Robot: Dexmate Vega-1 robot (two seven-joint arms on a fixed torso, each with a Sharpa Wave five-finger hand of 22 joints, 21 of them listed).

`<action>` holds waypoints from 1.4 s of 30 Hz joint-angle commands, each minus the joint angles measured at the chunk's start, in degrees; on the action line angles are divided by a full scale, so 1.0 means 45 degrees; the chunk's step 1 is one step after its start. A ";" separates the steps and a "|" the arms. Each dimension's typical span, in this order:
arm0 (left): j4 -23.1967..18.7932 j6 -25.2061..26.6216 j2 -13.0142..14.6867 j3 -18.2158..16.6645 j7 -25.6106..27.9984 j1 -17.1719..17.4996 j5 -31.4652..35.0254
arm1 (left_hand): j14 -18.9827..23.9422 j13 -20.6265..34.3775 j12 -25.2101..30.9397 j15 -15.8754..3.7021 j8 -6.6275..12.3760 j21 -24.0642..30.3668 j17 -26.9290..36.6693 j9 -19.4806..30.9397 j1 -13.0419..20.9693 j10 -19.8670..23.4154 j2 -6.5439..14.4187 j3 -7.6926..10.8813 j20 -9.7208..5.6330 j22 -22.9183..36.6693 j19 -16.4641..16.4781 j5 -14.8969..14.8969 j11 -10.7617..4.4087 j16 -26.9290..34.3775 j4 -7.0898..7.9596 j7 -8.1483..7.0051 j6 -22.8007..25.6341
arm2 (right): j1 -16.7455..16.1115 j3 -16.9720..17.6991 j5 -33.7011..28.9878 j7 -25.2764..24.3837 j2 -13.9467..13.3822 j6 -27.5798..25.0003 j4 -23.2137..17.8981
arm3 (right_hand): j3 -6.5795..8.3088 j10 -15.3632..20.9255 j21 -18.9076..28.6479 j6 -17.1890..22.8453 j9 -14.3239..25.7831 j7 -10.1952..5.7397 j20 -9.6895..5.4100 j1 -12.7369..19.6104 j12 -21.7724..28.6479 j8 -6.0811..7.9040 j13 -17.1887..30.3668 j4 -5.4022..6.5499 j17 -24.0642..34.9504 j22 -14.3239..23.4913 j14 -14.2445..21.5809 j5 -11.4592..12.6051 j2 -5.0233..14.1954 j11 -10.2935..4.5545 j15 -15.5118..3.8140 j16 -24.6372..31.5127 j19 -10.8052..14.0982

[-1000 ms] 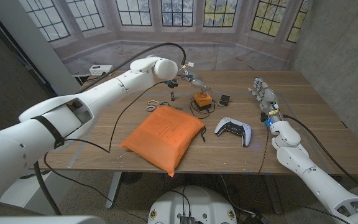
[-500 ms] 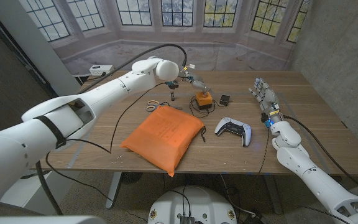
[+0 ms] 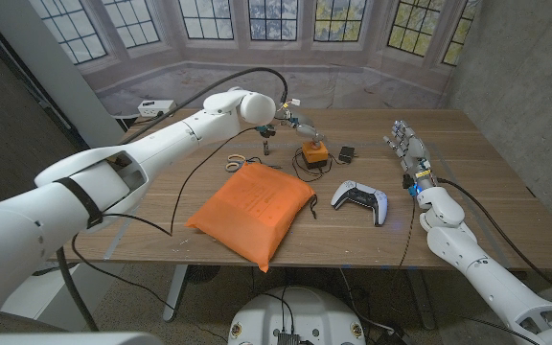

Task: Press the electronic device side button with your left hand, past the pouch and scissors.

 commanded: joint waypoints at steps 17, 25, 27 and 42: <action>0.0546 0.0085 -0.0146 0.0272 -0.0300 0.0050 -0.0363 | 0.0197 0.0038 0.0023 0.0048 -0.0032 0.0126 0.0023 0.0026 -0.0091 0.0106 -0.0013 0.0087 -0.0085 0.0033 -0.0432 0.0038 -0.0022 -0.0051 0.0005 0.0035 0.0087 | -0.0250 0.0040 0.0001 -0.0194 -0.0064 -0.0126 -0.0310 | -0.0076 -0.0036 0.0039 0.0001 0.0003 0.0035 0.0028 0.0033 -0.0032 -0.0030 0.0033 0.0000 -0.0005 0.0032 0.0004 0.0059 0.0122 0.0054 0.0017 -0.0008 -0.0030; 0.0423 0.0049 -0.0079 0.0217 -0.0223 0.0028 -0.0368 | 0.0232 0.0038 0.0023 0.0052 -0.0030 0.0131 0.0023 0.0027 -0.0089 0.0130 -0.0013 0.0092 -0.0080 0.0032 -0.0384 0.0039 -0.0028 -0.0052 0.0003 0.0005 0.0128 | -0.0263 0.0058 0.0001 -0.0199 -0.0052 -0.0074 -0.0341 | -0.0081 -0.0031 0.0032 -0.0006 0.0003 0.0023 0.0005 0.0034 -0.0030 -0.0034 0.0033 -0.0004 -0.0004 0.0032 -0.0003 0.0060 0.0132 0.0031 -0.0008 -0.0011 -0.0052; 0.0350 0.0025 -0.0041 0.0183 -0.0180 0.0030 -0.0365 | 0.0247 0.0038 0.0030 0.0044 -0.0035 0.0139 0.0022 0.0027 -0.0088 0.0155 -0.0013 0.0094 -0.0109 0.0032 -0.0347 0.0039 -0.0040 -0.0052 0.0002 0.0022 0.0129 | -0.0266 0.0063 0.0004 -0.0196 -0.0053 -0.0067 -0.0355 | -0.0085 -0.0022 0.0040 0.0004 0.0003 0.0047 0.0026 0.0032 -0.0026 -0.0030 0.0033 -0.0003 -0.0003 0.0032 0.0003 0.0060 0.0133 0.0048 0.0016 -0.0008 -0.0031; -0.0034 -0.0015 0.0117 0.0042 0.0058 0.0034 -0.0153 | 0.0363 0.0039 0.0037 0.0016 -0.0044 0.0138 0.0021 0.0029 -0.0077 0.0235 -0.0013 0.0110 -0.0094 0.0029 -0.0252 0.0041 -0.0029 -0.0045 -0.0009 -0.0006 0.0188 | -0.0265 0.0100 -0.0041 -0.0194 -0.0041 0.0104 -0.0421 | -0.0094 -0.0024 0.0044 -0.0006 0.0002 0.0043 0.0041 0.0044 -0.0026 -0.0035 0.0033 -0.0018 -0.0006 0.0032 0.0012 0.0061 0.0140 0.0048 0.0023 -0.0005 -0.0027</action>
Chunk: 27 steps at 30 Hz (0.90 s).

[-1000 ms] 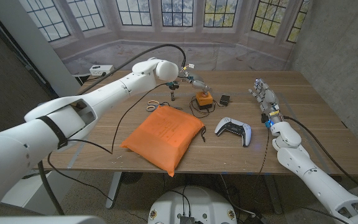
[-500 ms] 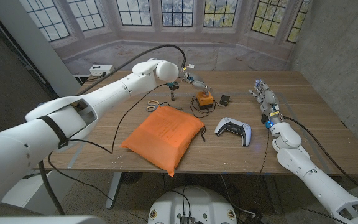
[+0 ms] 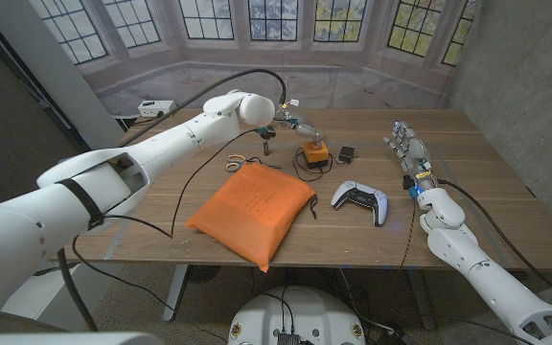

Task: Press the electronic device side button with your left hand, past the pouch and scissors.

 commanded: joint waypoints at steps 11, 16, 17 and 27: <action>-0.0518 -0.0191 0.0246 -0.0260 0.0401 0.0042 0.0270 | 0.0161 0.0078 0.0015 -0.0004 0.0046 0.0052 0.0021 0.0024 -0.0071 0.0094 -0.0022 0.0119 -0.0103 0.0026 -0.0166 0.0041 -0.0048 -0.0042 -0.0017 0.0091 0.0128 | -0.0045 0.0027 -0.0111 -0.0132 -0.0025 0.0099 -0.0271 | -0.0069 0.0017 0.0039 -0.0009 0.0002 0.0030 0.0013 0.0044 -0.0029 -0.0036 0.0033 0.0015 -0.0005 0.0032 0.0005 0.0060 0.0148 -0.0027 0.0009 -0.0007 -0.0045; -0.0831 -0.0154 0.0402 -0.0364 0.0489 0.0154 0.0373 | 0.0183 0.0079 0.0015 -0.0010 0.0039 0.0044 0.0021 0.0024 -0.0065 0.0111 -0.0027 0.0125 -0.0082 0.0025 -0.0148 0.0041 -0.0064 -0.0049 -0.0024 0.0099 0.0133 | -0.0009 0.0012 -0.0139 -0.0132 -0.0027 0.0096 -0.0310 | -0.0072 0.0024 0.0041 0.0001 0.0002 0.0035 0.0016 0.0046 -0.0026 -0.0032 0.0033 0.0012 -0.0005 0.0032 0.0003 0.0060 0.0149 -0.0033 0.0009 -0.0008 -0.0039; -0.0862 -0.0157 0.0418 -0.0398 0.0483 0.0175 0.0343 | 0.0189 0.0079 0.0015 -0.0019 0.0037 0.0047 0.0021 0.0024 -0.0064 0.0115 -0.0028 0.0126 -0.0099 0.0025 -0.0134 0.0041 -0.0070 -0.0049 -0.0025 0.0108 0.0131 | -0.0010 0.0006 -0.0158 -0.0145 -0.0036 0.0088 -0.0329 | -0.0073 0.0027 0.0045 0.0001 0.0002 0.0049 0.0028 0.0047 -0.0025 -0.0032 0.0033 0.0011 -0.0005 0.0032 0.0010 0.0060 0.0148 -0.0017 0.0021 -0.0005 -0.0029; -0.1484 0.0006 0.0690 -0.0645 0.0606 0.0410 0.0527 | 0.0246 0.0080 0.0001 -0.0008 0.0028 0.0044 0.0021 0.0025 -0.0052 0.0108 -0.0032 0.0139 -0.0100 0.0023 -0.0078 0.0041 -0.0053 -0.0049 -0.0038 0.0115 0.0132 | -0.0047 -0.0010 -0.0199 -0.0160 -0.0049 0.0110 -0.0416 | -0.0071 0.0031 0.0042 0.0000 0.0002 0.0048 0.0030 0.0068 -0.0024 -0.0033 0.0033 -0.0004 -0.0010 0.0031 0.0007 0.0061 0.0155 -0.0004 0.0009 -0.0009 -0.0035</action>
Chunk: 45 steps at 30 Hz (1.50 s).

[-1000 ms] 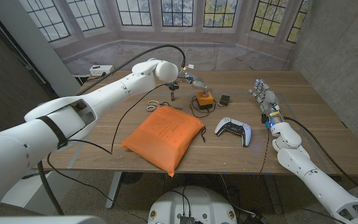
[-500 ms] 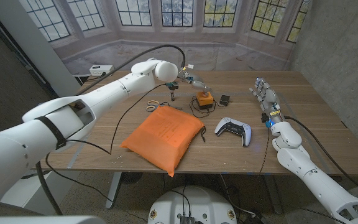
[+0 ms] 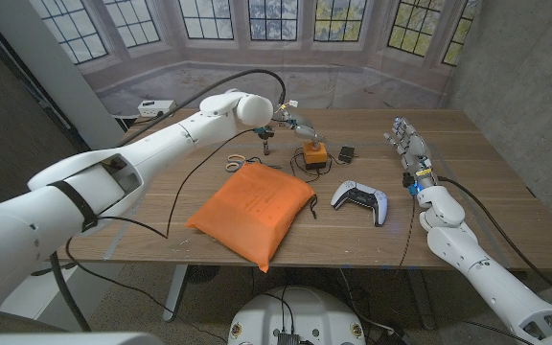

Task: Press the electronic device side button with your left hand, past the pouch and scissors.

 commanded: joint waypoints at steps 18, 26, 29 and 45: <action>-0.1904 0.0666 0.0751 -0.0744 0.0333 0.0805 0.0515 | 0.0184 0.0039 -0.0028 0.0017 -0.0063 0.0036 0.0020 -0.0003 -0.0024 0.0008 -0.0027 0.0119 -0.0127 0.0020 0.0006 0.0044 0.0048 -0.0057 -0.0008 -0.0018 -0.0054 | -0.0296 0.0001 -0.0082 -0.0076 -0.0148 0.0007 -0.0479 | -0.0081 0.0037 0.0048 0.0001 0.0002 0.0069 0.0048 0.0031 -0.0024 -0.0034 0.0032 -0.0016 -0.0012 0.0031 0.0017 0.0058 0.0104 0.0012 0.0035 -0.0008 -0.0017; -0.2321 0.1072 0.0873 -0.1030 0.0419 0.1125 0.0418 | 0.0204 0.0040 -0.0073 0.0011 -0.0097 0.0045 0.0020 -0.0003 -0.0003 -0.0093 -0.0013 0.0149 -0.0064 0.0019 0.0097 0.0045 0.0081 -0.0072 -0.0023 -0.0020 -0.0131 | -0.0397 0.0022 -0.0060 -0.0099 -0.0225 -0.0081 -0.0698 | -0.0082 0.0038 0.0041 0.0000 0.0002 0.0055 0.0033 0.0038 -0.0024 -0.0034 0.0032 -0.0019 -0.0012 0.0030 0.0013 0.0058 0.0112 -0.0005 0.0005 -0.0010 -0.0030; -0.2539 0.1224 0.0958 -0.1177 0.0496 0.1264 0.0346 | 0.0208 0.0041 -0.0084 0.0007 -0.0111 0.0046 0.0020 -0.0003 0.0004 -0.0122 -0.0007 0.0160 -0.0061 0.0018 0.0121 0.0045 0.0064 -0.0076 -0.0027 -0.0011 -0.0170 | -0.0377 -0.0002 -0.0085 -0.0089 -0.0272 -0.0158 -0.0795 | -0.0081 0.0034 0.0047 0.0009 0.0002 0.0061 0.0043 0.0044 -0.0026 -0.0031 0.0032 -0.0023 -0.0013 0.0030 0.0023 0.0058 0.0113 0.0004 0.0024 -0.0006 -0.0014; -0.3733 0.2286 0.1572 -0.2152 0.1064 0.2275 -0.0478 | 0.0222 0.0044 -0.0164 0.0041 -0.0185 0.0038 0.0017 -0.0002 0.0061 -0.0380 0.0009 0.0234 0.0006 0.0017 0.0242 0.0041 0.0128 -0.0108 -0.0075 0.0121 -0.0442 | -0.0202 -0.0108 -0.0100 0.0079 -0.0503 -0.0595 -0.1123 | -0.0076 0.0033 0.0046 0.0013 0.0002 0.0061 0.0033 0.0072 -0.0028 -0.0030 0.0032 -0.0035 -0.0016 0.0030 0.0020 0.0058 0.0125 0.0004 0.0011 -0.0010 -0.0011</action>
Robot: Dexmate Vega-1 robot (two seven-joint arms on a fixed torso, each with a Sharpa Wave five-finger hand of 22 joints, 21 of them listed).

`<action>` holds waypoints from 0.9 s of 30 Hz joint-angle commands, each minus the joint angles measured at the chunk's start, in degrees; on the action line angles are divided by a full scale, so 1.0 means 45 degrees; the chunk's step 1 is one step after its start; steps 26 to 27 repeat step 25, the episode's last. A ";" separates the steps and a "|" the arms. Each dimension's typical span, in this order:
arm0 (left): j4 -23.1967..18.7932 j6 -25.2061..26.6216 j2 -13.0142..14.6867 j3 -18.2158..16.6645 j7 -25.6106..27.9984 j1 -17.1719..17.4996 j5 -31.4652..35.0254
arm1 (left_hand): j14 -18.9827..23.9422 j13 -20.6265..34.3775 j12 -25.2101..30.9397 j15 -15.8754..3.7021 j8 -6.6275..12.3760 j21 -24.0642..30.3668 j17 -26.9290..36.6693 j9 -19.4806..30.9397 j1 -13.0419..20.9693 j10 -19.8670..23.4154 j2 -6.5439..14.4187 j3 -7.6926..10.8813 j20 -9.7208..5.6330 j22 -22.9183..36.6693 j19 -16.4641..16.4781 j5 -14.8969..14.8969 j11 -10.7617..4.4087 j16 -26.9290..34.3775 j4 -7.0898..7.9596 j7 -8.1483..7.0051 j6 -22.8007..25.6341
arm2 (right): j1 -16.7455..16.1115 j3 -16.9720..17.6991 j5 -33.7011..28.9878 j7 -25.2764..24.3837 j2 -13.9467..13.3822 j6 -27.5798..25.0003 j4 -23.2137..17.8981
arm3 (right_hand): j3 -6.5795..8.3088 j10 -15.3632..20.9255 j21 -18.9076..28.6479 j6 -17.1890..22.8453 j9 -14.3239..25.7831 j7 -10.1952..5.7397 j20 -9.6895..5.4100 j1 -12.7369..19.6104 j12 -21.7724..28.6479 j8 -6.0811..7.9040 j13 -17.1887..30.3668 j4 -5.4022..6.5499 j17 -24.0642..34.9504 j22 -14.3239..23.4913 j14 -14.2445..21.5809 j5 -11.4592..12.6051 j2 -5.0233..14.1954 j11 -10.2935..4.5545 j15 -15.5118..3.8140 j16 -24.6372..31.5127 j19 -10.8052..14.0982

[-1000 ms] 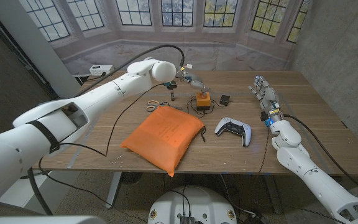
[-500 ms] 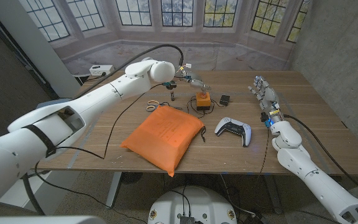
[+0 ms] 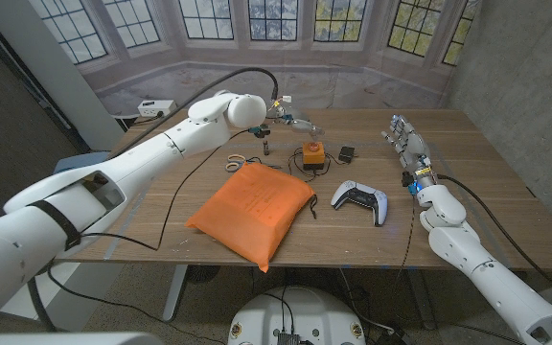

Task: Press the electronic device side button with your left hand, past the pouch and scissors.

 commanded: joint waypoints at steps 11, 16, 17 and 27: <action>-0.1637 0.1457 0.0978 -0.1250 0.1037 0.1496 -0.1029 | 0.0018 0.0016 -0.0213 0.0114 -0.0185 -0.0014 0.0014 -0.0006 0.0185 -0.0730 0.0010 0.0252 0.0081 0.0013 0.0147 0.0024 0.0160 -0.0088 -0.0135 0.0184 -0.0751 | 0.0279 -0.0125 0.0100 0.0503 -0.0195 -0.0298 -0.0105 | -0.0006 0.0036 0.0044 0.0013 0.0003 0.0055 0.0019 0.0082 -0.0027 -0.0032 0.0032 0.0034 -0.0014 0.0030 0.0030 0.0056 0.0131 0.0011 -0.0012 -0.0006 -0.0012; -0.1914 0.1681 0.1157 -0.1413 0.1332 0.1761 -0.1153 | -0.0275 0.0015 -0.0325 0.0143 -0.0218 -0.0054 0.0023 -0.0009 0.0227 -0.1567 -0.0063 0.0314 0.0162 0.0016 0.0140 0.0016 0.0271 -0.0161 -0.0191 0.0137 -0.1326 | 0.0302 -0.0137 0.0097 0.0579 -0.0260 -0.0345 -0.0147 | -0.0008 0.0037 0.0045 0.0006 0.0003 0.0034 0.0022 0.0084 -0.0027 -0.0035 0.0033 0.0036 -0.0012 0.0030 0.0050 0.0055 0.0136 -0.0019 -0.0008 0.0002 -0.0008; -0.1956 0.1716 0.1182 -0.1444 0.1377 0.1806 -0.1194 | -0.0450 0.0015 -0.0328 0.0161 -0.0232 -0.0064 0.0026 -0.0010 0.0233 -0.1781 -0.0083 0.0329 0.0206 0.0018 0.0133 0.0015 0.0304 -0.0202 -0.0203 0.0094 -0.1522 | 0.0301 -0.0135 0.0105 0.0598 -0.0265 -0.0340 -0.0157 | -0.0008 0.0038 0.0045 0.0011 0.0003 0.0036 0.0018 0.0084 -0.0026 -0.0033 0.0033 0.0037 -0.0012 0.0030 0.0054 0.0055 0.0137 -0.0017 -0.0018 0.0004 -0.0007; -0.2299 0.1939 0.1439 -0.1688 0.1722 0.2238 -0.1560 | -0.0743 0.0020 -0.0315 0.0226 -0.0256 -0.0083 0.0037 -0.0012 0.0237 -0.2490 -0.0137 0.0369 0.0323 0.0026 0.0112 0.0015 0.0380 -0.0179 -0.0222 0.0019 -0.2187 | 0.0142 -0.0183 0.0024 0.0511 -0.0376 -0.0478 -0.0422 | -0.0010 0.0043 0.0053 0.0018 0.0003 0.0061 0.0028 0.0095 -0.0025 -0.0031 0.0033 0.0032 -0.0012 0.0030 0.0064 0.0054 0.0135 0.0018 -0.0015 0.0006 0.0015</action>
